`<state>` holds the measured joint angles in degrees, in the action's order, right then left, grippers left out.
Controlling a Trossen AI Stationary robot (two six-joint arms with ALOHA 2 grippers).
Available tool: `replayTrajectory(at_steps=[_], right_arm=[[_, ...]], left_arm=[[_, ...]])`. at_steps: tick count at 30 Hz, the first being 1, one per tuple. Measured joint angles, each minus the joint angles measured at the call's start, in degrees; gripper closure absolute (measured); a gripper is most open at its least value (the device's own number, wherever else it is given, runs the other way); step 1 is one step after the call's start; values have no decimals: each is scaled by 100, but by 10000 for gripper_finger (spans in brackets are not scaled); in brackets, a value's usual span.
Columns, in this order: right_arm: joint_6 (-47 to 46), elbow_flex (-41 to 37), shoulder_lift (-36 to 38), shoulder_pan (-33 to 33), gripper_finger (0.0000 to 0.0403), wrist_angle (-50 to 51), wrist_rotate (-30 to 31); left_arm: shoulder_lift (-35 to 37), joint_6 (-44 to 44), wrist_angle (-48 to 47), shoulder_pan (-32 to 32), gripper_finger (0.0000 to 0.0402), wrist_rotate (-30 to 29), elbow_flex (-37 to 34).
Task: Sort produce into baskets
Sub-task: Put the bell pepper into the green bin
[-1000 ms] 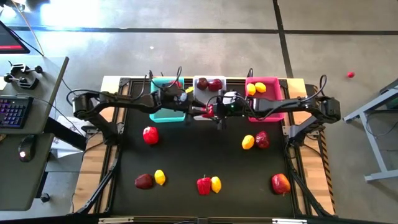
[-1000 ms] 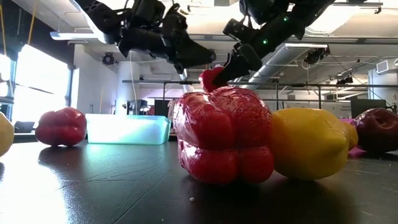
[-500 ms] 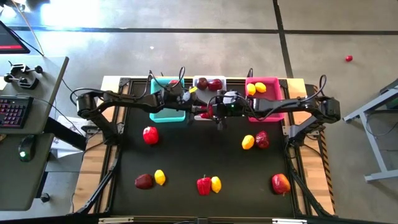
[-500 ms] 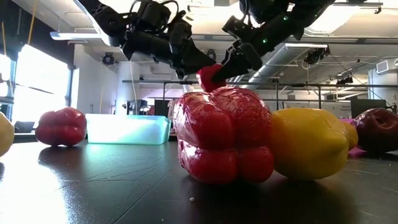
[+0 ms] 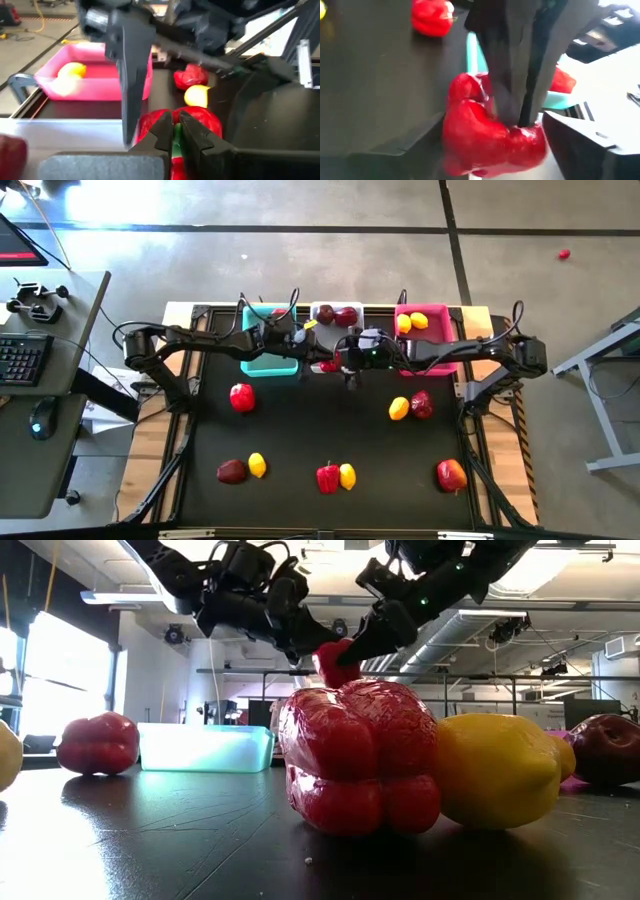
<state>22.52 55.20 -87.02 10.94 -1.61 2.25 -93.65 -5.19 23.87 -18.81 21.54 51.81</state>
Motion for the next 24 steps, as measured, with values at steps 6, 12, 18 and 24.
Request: replayTrajectory(at_steps=[6,12,18,24], right_arm=[[-161,28,2,11,42,-106,599],[-172,35,13,50,44,-116,1049],[-351,36,13,195,52,-77,1064],[-455,35,13,262,55,-8,937]], left_arm=[[342,-67,-427,-182,400,-88,-4],[864,-251,-1612,-408,401,-678,-15],[1268,-121,-2494,-688,401,-1727,-15],[1674,312,-2920,-1312,401,-2679,-289]])
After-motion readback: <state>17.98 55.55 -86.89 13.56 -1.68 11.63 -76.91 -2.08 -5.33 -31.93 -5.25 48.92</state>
